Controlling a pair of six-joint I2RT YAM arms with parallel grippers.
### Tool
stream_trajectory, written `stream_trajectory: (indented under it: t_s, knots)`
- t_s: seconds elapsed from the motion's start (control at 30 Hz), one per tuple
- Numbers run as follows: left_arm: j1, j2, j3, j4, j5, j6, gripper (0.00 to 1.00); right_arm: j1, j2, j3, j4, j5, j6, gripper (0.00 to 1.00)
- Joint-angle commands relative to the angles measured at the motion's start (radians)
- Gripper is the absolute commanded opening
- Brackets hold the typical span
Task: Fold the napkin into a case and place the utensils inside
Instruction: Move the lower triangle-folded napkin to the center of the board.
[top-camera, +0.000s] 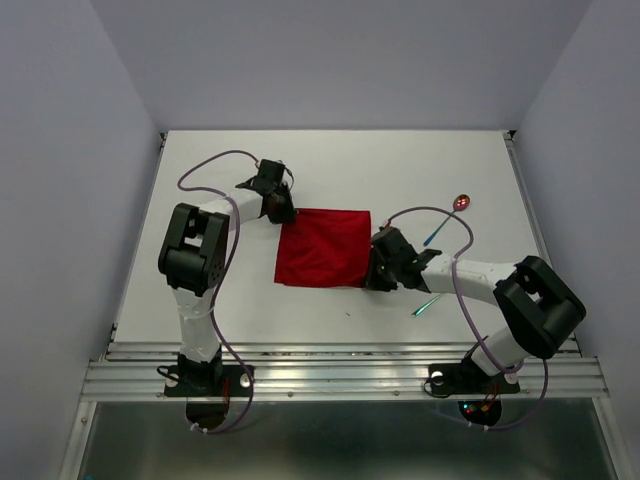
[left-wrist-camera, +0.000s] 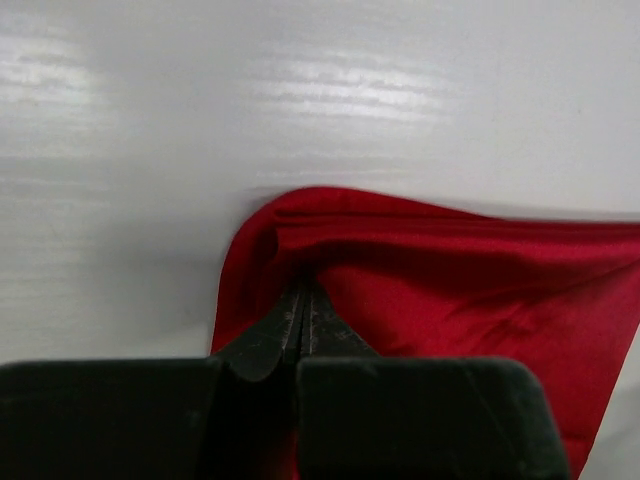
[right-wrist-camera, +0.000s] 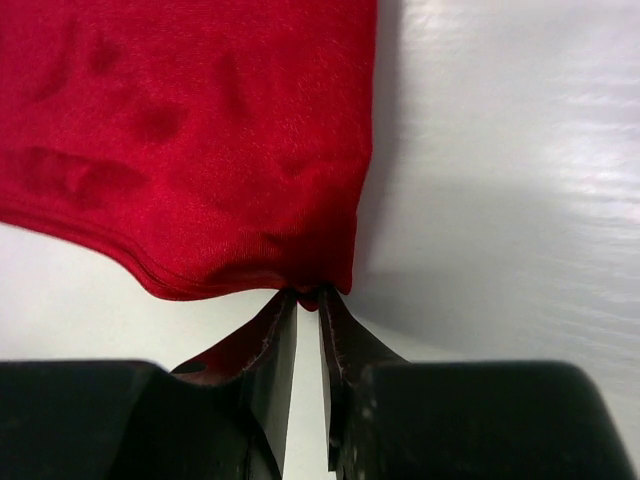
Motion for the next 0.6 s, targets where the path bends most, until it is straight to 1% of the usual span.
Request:
stream_trajectory:
  t_s: [0.0,0.13,0.23,0.33,0.37,0.4,0.57]
  knots:
    - [-0.005,-0.143,-0.054,-0.037,-0.020,0.007,0.07,-0.032,0.031,0.038,-0.119,0.200,-0.065,0.20]
    - [-0.003,-0.247,-0.100,-0.063,-0.052,0.004,0.10,-0.066,0.013,0.078,-0.155,0.247,-0.114,0.20]
    - [-0.003,-0.300,-0.128,-0.082,-0.071,-0.004,0.15,-0.066,-0.013,0.102,-0.178,0.276,-0.147,0.21]
    - [0.001,-0.341,-0.151,-0.097,-0.114,-0.013,0.23,-0.066,-0.051,0.127,-0.202,0.301,-0.163,0.27]
    - [0.012,-0.347,-0.152,-0.097,-0.120,-0.016,0.27,-0.066,-0.062,0.132,-0.204,0.299,-0.167,0.30]
    - [0.020,-0.352,-0.154,-0.099,-0.121,-0.019,0.29,-0.066,-0.079,0.144,-0.205,0.293,-0.170,0.31]
    - [0.063,-0.331,-0.119,-0.132,-0.121,-0.030,0.30,-0.066,-0.065,0.228,-0.219,0.247,-0.198,0.32]
